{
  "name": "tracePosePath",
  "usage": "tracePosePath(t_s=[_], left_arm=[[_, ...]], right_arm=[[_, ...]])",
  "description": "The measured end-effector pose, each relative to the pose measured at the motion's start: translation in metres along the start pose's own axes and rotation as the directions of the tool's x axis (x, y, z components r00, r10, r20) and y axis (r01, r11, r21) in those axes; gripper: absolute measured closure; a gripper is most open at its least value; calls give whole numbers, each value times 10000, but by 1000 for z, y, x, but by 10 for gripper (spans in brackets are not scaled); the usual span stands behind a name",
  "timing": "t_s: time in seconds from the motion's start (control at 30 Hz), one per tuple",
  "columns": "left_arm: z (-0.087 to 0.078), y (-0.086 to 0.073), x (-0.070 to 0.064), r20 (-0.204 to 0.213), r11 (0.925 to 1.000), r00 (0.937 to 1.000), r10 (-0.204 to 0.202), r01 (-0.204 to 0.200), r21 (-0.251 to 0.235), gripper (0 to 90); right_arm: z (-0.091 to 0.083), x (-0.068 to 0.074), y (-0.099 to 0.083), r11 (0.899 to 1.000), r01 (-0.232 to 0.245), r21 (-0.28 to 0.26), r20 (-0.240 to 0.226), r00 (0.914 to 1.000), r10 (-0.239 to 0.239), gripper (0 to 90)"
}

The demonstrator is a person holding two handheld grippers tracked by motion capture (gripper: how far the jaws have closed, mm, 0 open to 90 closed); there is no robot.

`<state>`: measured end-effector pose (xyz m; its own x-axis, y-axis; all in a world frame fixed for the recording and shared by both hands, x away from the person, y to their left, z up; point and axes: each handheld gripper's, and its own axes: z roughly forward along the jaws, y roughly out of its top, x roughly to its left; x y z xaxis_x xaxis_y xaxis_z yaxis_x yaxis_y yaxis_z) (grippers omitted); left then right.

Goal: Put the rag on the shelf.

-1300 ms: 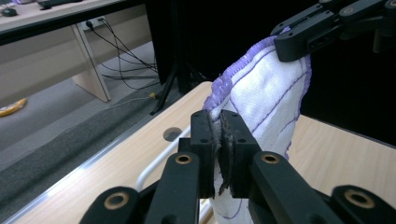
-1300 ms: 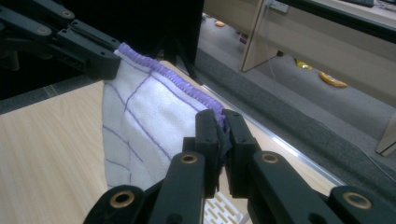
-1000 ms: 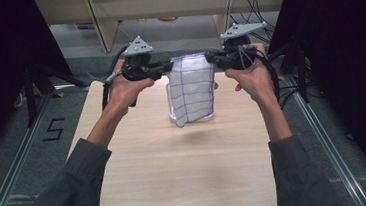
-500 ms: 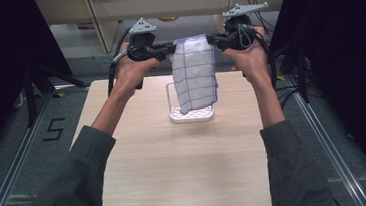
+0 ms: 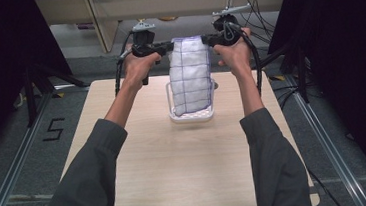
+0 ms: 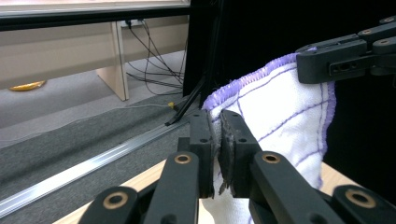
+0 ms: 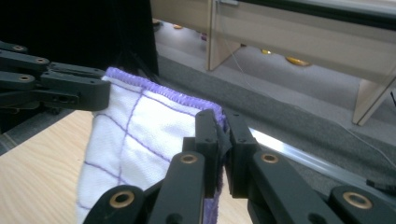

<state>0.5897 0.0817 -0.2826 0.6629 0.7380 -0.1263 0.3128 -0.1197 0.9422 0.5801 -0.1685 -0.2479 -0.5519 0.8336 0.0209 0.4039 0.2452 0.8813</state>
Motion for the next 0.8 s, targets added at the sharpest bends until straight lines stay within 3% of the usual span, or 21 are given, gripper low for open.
tracePosePath(t_s=[0.13,0.27,0.4,0.73,0.8], left_arm=[[14,-7,5,-107,9996,9999,53,-50,262,831],[23,-14,11,-174,9994,9997,-184,189,299,830],[29,-20,16,-349,9985,9990,-285,300,453,830],[42,-52,30,-449,9926,9962,-741,780,933,827],[44,-58,31,-362,9907,9964,-769,804,1102,815]], right_arm=[[12,-6,-6,9997,-144,217,178,9997,140,859],[24,-10,-9,9997,-89,219,382,9992,81,858],[35,-13,-12,9993,-321,165,489,9983,313,857],[66,-14,-27,9962,-278,822,571,9981,231,842],[70,-13,-31,9930,-478,1078,621,9972,412,823]])
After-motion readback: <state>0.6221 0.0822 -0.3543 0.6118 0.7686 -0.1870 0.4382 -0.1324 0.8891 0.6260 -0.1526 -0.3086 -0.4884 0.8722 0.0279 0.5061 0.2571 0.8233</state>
